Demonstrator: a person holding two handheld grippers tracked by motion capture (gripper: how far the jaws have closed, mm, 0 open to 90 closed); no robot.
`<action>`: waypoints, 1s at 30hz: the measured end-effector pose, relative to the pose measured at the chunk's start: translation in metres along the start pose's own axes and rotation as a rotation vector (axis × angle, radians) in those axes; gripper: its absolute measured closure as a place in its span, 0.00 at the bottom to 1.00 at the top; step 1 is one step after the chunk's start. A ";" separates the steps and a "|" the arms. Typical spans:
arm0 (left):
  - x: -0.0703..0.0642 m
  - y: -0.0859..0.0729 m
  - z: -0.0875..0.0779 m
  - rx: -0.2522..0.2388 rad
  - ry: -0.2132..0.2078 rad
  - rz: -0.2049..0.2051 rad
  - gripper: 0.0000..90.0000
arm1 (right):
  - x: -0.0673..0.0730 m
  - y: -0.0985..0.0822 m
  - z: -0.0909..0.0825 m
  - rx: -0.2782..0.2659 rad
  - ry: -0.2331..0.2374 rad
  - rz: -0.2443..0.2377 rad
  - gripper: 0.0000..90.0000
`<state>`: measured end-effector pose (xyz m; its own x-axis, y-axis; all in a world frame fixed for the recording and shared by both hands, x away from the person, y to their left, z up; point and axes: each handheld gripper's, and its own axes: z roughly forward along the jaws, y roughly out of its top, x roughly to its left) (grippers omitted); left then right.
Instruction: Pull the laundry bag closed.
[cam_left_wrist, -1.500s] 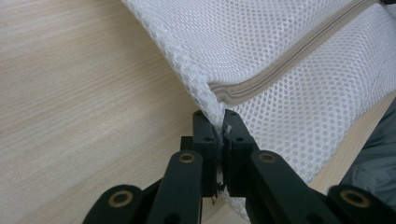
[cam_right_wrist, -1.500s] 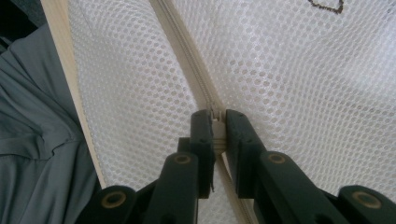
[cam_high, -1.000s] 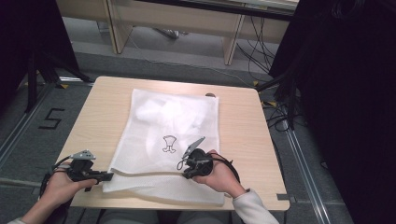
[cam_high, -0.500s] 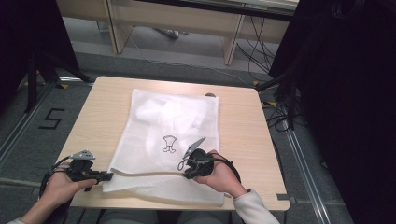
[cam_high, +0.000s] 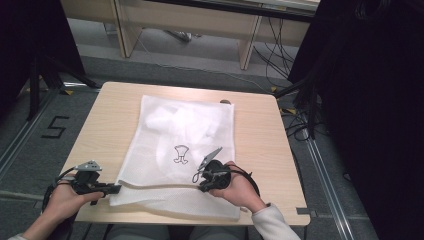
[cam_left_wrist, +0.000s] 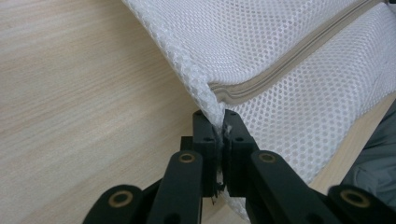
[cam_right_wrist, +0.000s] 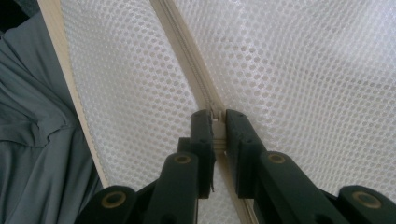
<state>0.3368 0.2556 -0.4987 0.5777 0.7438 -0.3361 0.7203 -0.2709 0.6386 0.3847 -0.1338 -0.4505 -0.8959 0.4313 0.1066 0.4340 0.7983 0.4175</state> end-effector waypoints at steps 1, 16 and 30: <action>0.000 0.000 0.000 0.002 0.003 0.001 0.95 | -0.001 0.000 0.000 -0.003 0.003 -0.006 0.91; 0.000 0.000 0.000 0.006 0.006 0.006 0.95 | -0.002 -0.005 -0.002 0.002 -0.004 0.005 0.91; 0.000 0.000 0.000 0.006 0.004 0.005 0.95 | -0.004 -0.011 -0.005 0.004 -0.007 0.011 0.91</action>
<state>0.3370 0.2558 -0.4986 0.5794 0.7451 -0.3304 0.7201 -0.2781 0.6357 0.3829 -0.1466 -0.4509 -0.8904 0.4429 0.1047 0.4441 0.7954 0.4125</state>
